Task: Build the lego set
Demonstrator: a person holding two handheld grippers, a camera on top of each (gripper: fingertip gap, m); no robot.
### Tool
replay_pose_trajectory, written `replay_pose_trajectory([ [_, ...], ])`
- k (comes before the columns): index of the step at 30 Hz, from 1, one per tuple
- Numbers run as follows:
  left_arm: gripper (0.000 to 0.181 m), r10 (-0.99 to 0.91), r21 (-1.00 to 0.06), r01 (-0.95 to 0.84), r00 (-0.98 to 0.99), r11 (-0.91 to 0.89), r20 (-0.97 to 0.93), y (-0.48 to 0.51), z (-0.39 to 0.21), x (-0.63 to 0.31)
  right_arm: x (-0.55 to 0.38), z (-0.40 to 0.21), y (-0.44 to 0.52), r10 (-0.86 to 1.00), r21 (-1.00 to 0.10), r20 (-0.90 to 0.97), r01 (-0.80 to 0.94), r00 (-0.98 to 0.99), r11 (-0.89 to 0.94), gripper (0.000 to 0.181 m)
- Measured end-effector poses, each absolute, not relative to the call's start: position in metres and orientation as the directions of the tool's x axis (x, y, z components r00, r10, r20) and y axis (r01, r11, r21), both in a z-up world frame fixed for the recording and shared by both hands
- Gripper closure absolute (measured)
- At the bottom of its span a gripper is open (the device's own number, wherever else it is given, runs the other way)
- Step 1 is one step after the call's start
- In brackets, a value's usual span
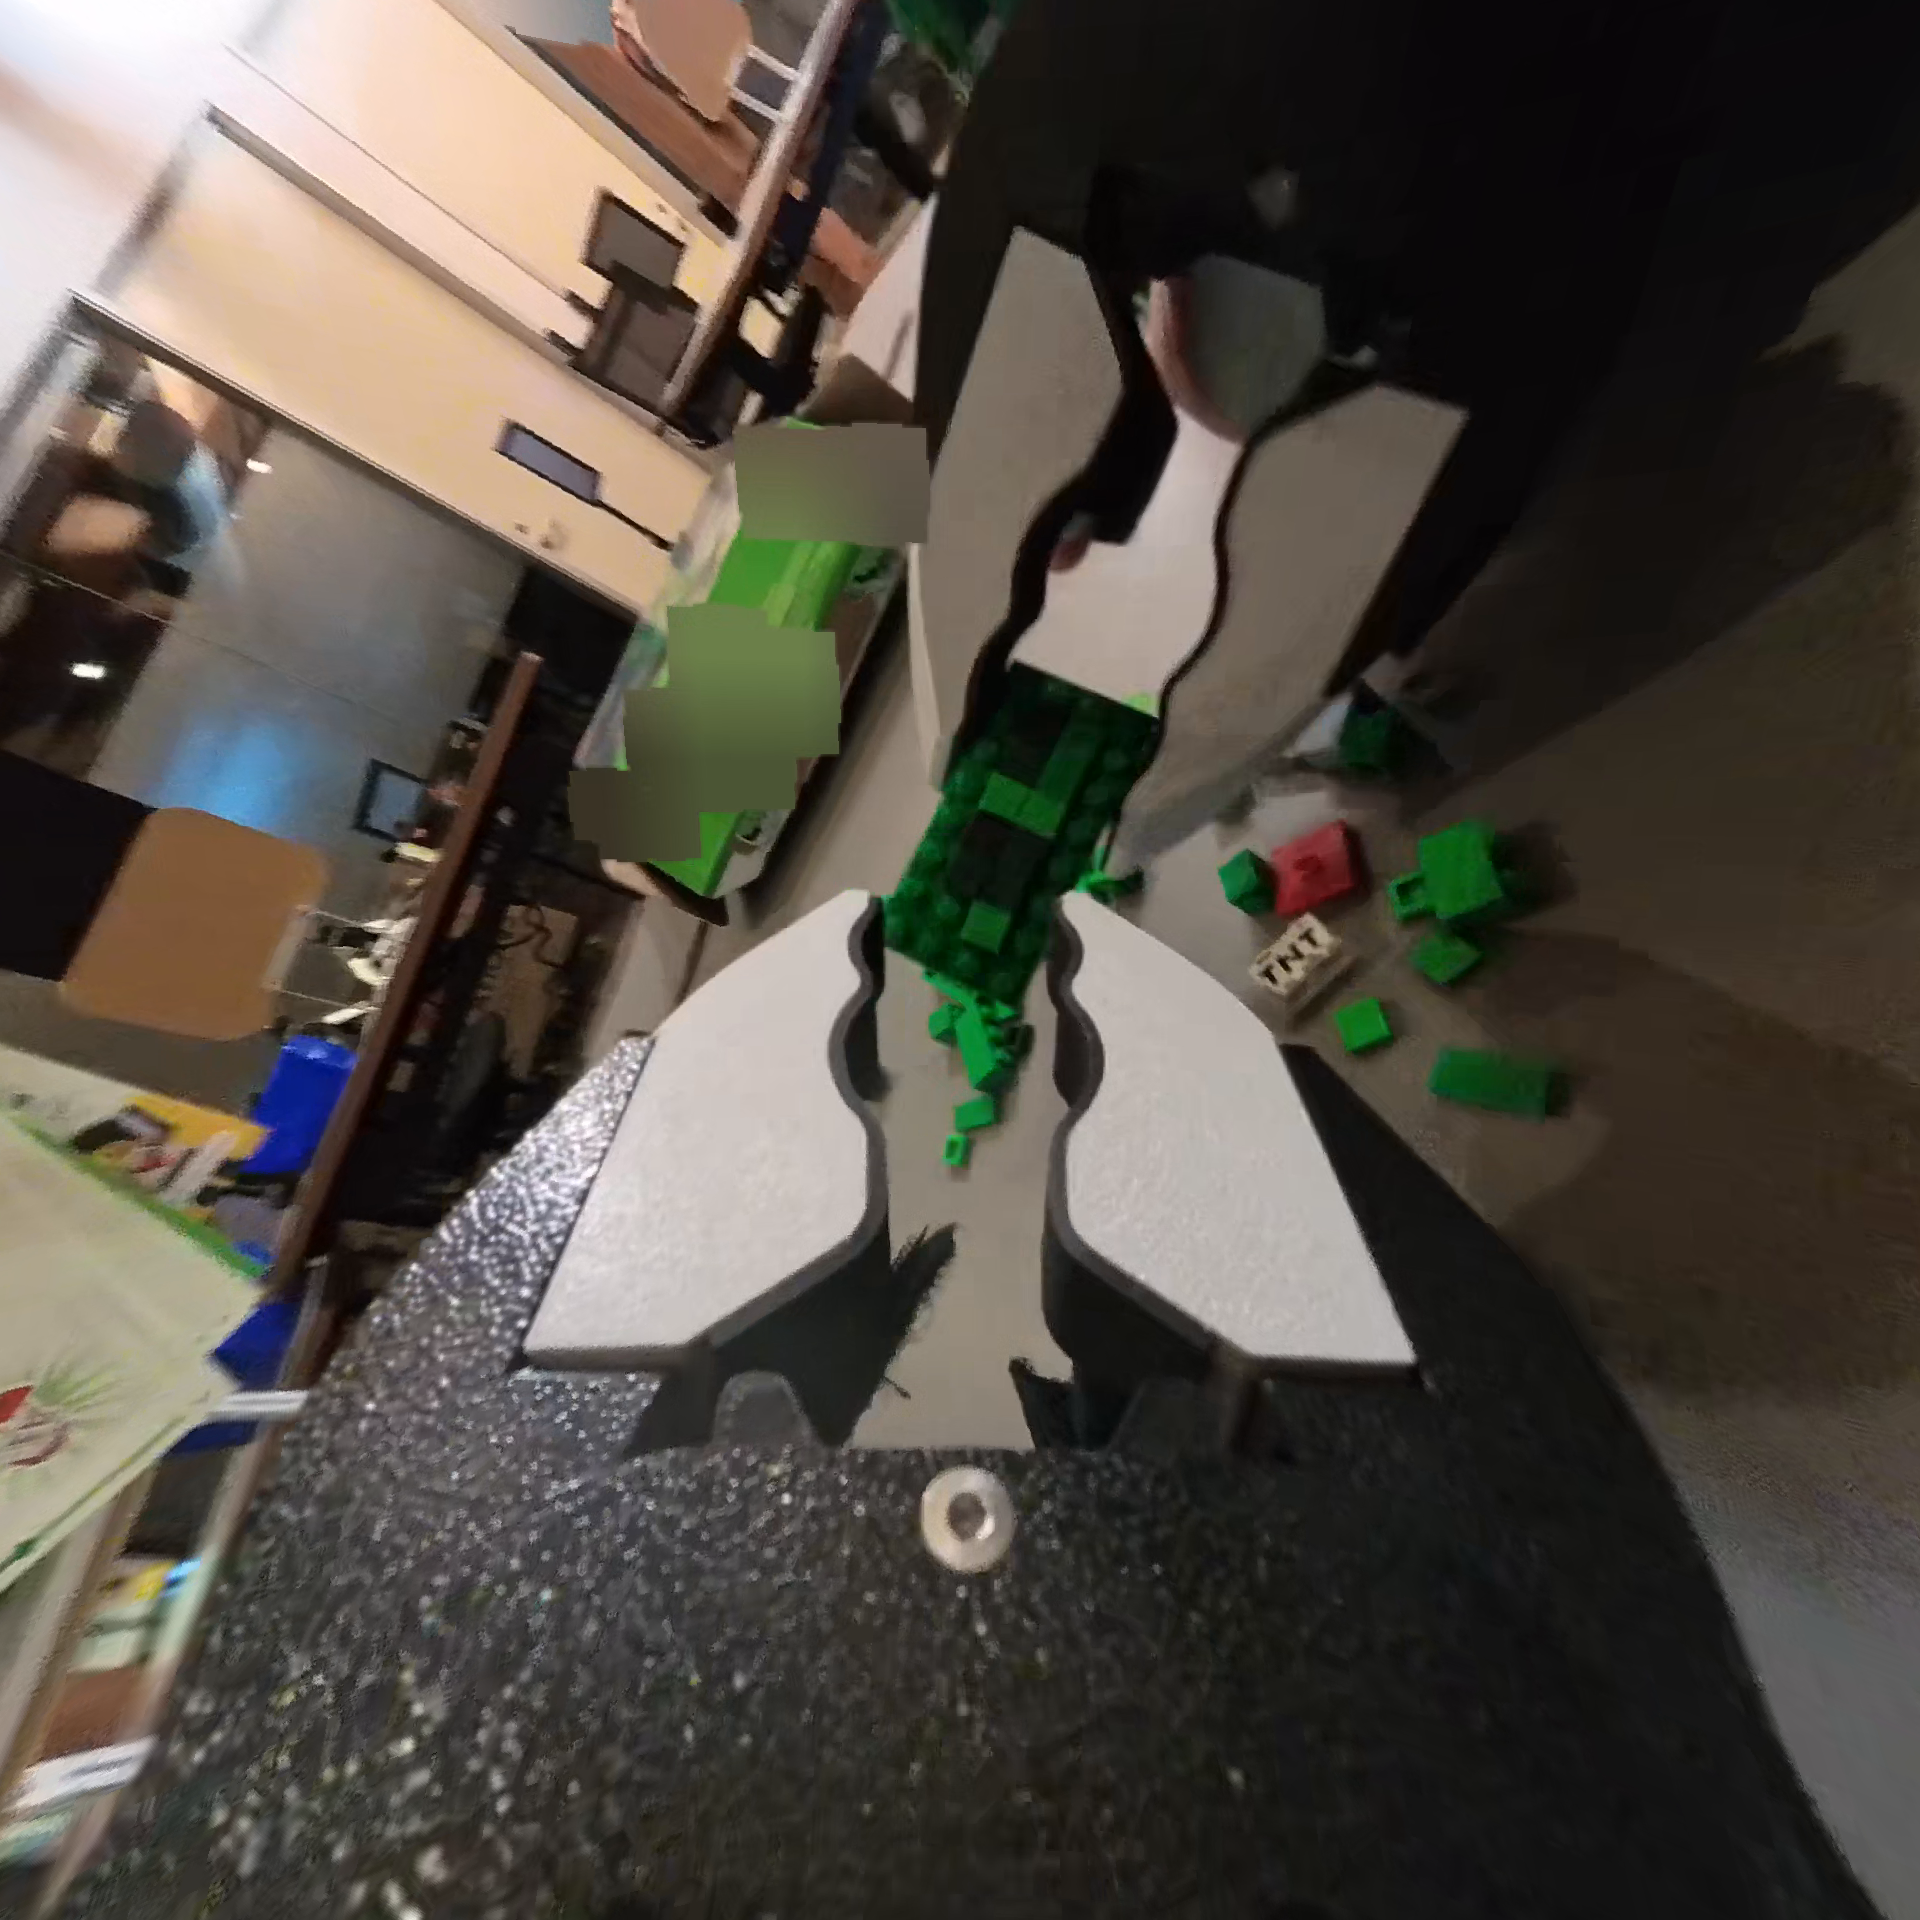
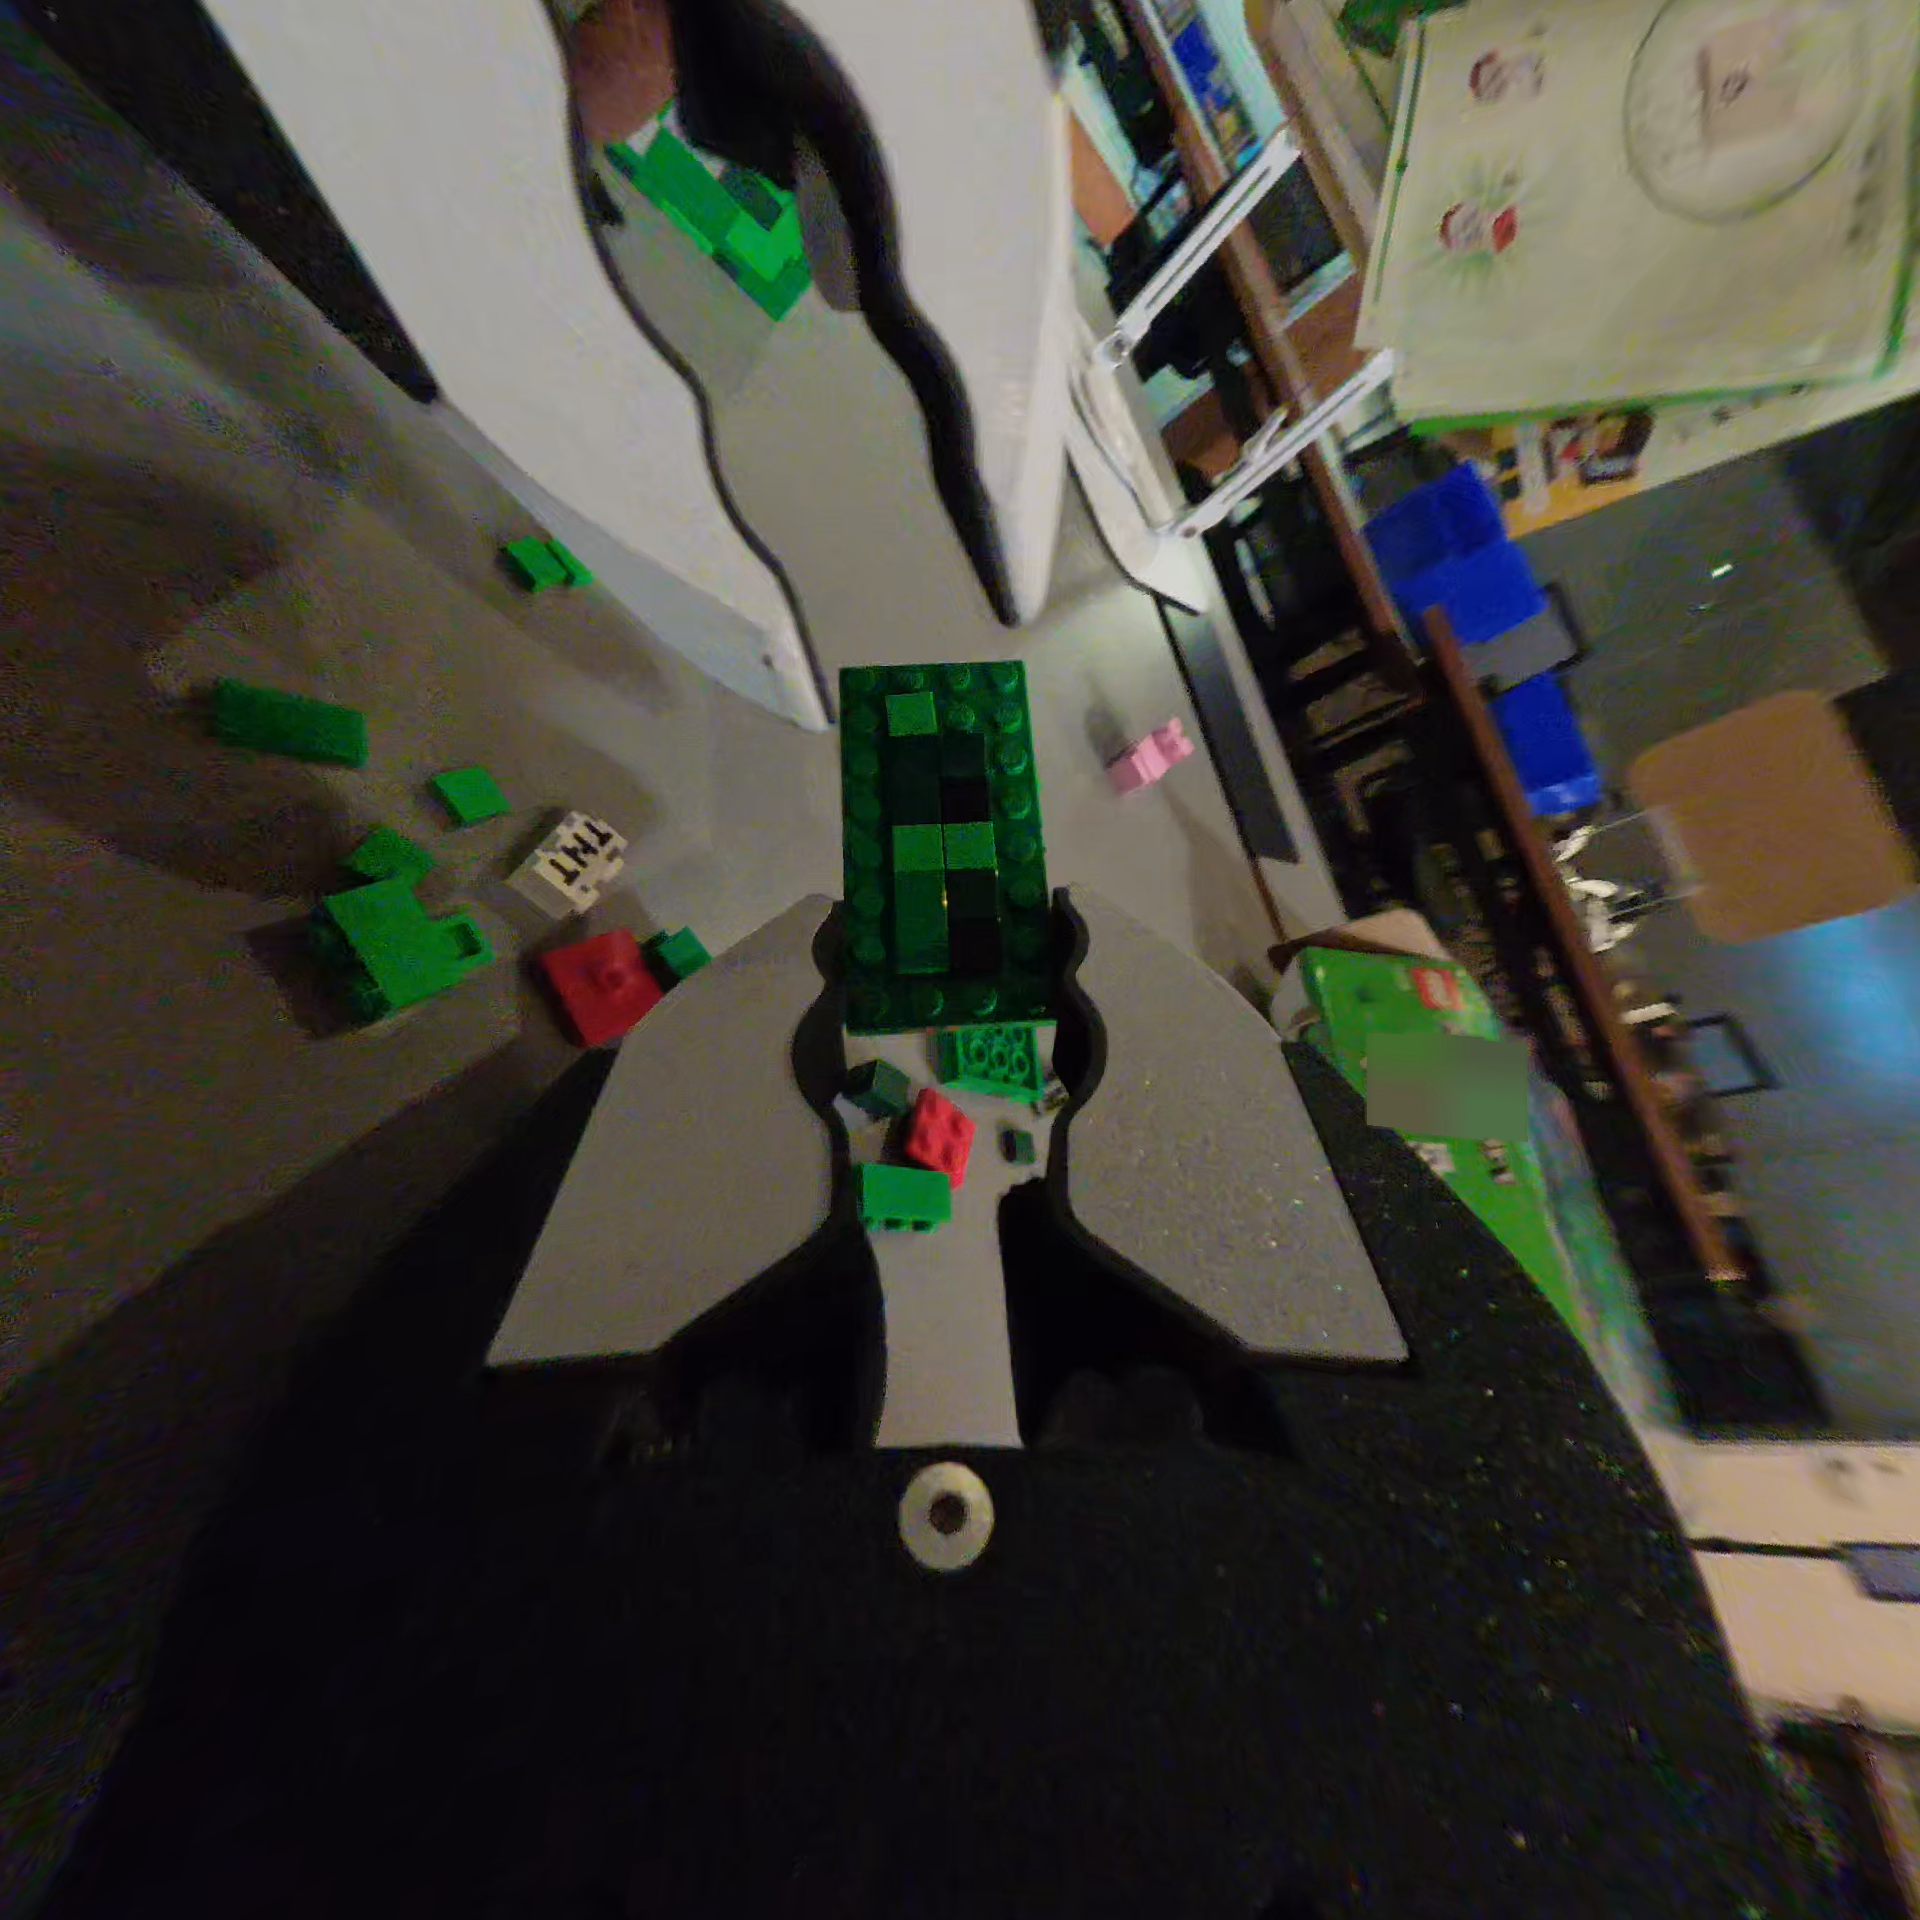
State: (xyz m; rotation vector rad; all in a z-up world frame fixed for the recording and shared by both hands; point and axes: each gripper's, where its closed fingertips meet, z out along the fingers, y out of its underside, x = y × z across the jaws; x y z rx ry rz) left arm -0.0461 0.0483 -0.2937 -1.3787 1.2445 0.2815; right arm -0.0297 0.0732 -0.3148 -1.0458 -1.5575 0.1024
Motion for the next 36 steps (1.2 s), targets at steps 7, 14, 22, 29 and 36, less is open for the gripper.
replay_pose_trajectory([
  [7,0.164,-0.422,-0.514,-0.833,0.398,0.205,-0.815,0.061,-0.309,-0.049,-0.031,-0.301,0.074,0.568,-0.556,0.809,0.515,0.153,0.653,0.145],
  [14,0.166,-0.458,-0.658,-0.726,0.524,0.201,-0.718,0.061,-0.299,-0.050,-0.032,-0.298,0.072,0.520,-0.515,0.842,0.500,0.143,0.696,0.145],
  [22,0.174,-0.506,-0.632,-0.743,0.466,0.223,-0.726,0.054,-0.307,-0.042,-0.034,-0.303,0.068,0.522,-0.497,0.847,0.492,0.096,0.715,0.145],
  [29,0.162,-0.624,-0.863,-0.496,0.645,0.096,-0.440,0.054,-0.293,-0.045,-0.032,-0.293,0.067,0.519,-0.524,0.842,0.444,0.145,0.727,0.145],
  [36,0.161,-0.803,-0.988,-0.065,0.591,-0.141,0.076,0.042,-0.272,-0.041,-0.029,-0.271,0.055,0.636,-0.671,0.741,0.260,0.215,0.695,0.145],
])
